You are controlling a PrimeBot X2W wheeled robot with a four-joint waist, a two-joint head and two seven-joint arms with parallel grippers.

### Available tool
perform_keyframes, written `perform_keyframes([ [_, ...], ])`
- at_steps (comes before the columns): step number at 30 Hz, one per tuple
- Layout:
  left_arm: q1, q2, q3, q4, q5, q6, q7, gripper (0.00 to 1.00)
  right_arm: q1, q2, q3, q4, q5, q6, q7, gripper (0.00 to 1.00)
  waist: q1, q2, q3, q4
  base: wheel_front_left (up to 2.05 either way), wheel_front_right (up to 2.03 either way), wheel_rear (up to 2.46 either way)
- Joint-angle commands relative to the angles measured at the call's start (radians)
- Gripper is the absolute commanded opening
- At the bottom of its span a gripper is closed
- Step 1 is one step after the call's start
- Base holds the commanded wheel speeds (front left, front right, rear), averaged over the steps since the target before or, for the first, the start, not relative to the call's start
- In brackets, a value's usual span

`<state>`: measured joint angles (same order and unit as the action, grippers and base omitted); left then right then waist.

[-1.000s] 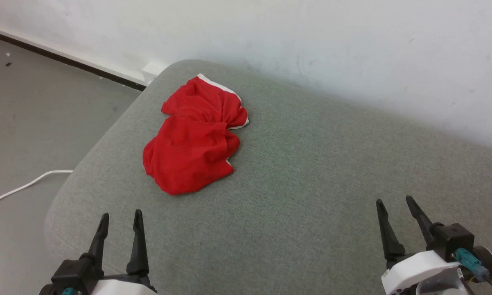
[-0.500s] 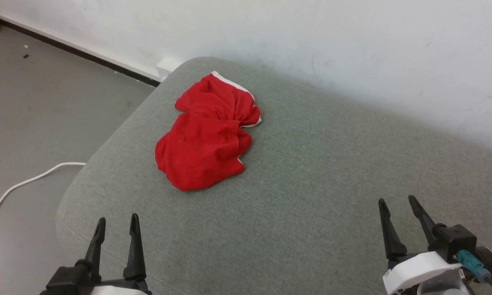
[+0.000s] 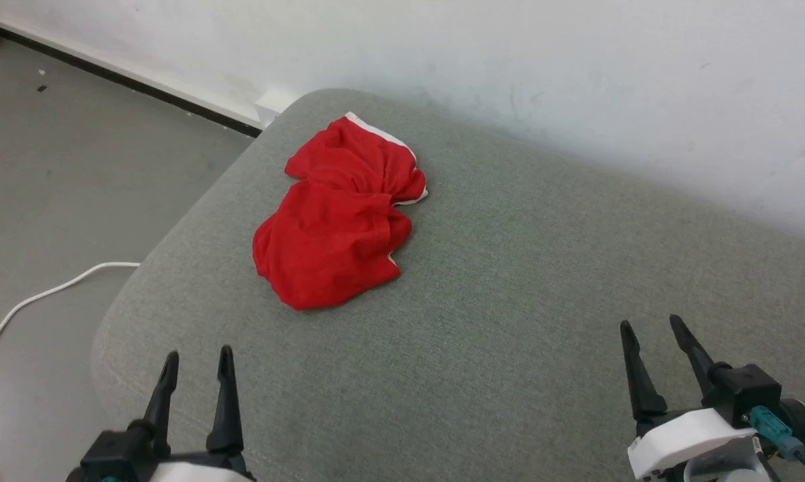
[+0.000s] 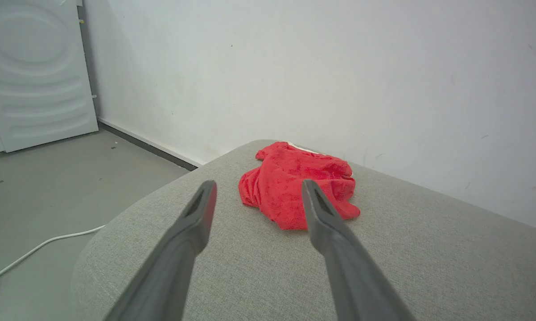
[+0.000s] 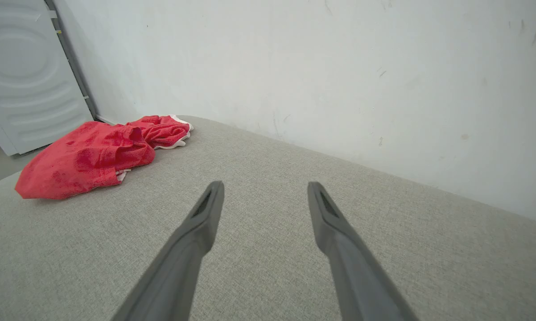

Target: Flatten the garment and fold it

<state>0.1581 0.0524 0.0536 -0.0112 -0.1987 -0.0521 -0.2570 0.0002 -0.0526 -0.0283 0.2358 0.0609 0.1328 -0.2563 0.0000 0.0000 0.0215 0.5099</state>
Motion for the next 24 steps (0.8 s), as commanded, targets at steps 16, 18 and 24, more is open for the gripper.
perform_keyframes([
  [16, -0.493, 0.209, -0.048, 0.018, -0.066, -0.073, 0.263, 1.0, -0.079, 0.002, -0.007, -0.131, -0.081, -0.002, 0.019, 1.0, 0.0, 0.0, 0.138, -0.04, 0.0, 0.0, 0.0],
  [18, -0.575, 0.243, -0.07, 0.052, -0.08, -0.075, 0.325, 1.0, -0.095, 0.002, -0.003, -0.167, -0.098, -0.002, 0.034, 1.0, 0.0, 0.0, 0.175, -0.049, 0.0, 0.0, 0.0],
  [24, -0.784, 0.337, -0.154, 0.21, -0.135, -0.078, 0.46, 1.0, -0.129, 0.002, 0.015, -0.262, -0.139, -0.002, 0.09, 1.0, 0.0, 0.0, 0.27, -0.093, 0.0, 0.0, 0.0],
])
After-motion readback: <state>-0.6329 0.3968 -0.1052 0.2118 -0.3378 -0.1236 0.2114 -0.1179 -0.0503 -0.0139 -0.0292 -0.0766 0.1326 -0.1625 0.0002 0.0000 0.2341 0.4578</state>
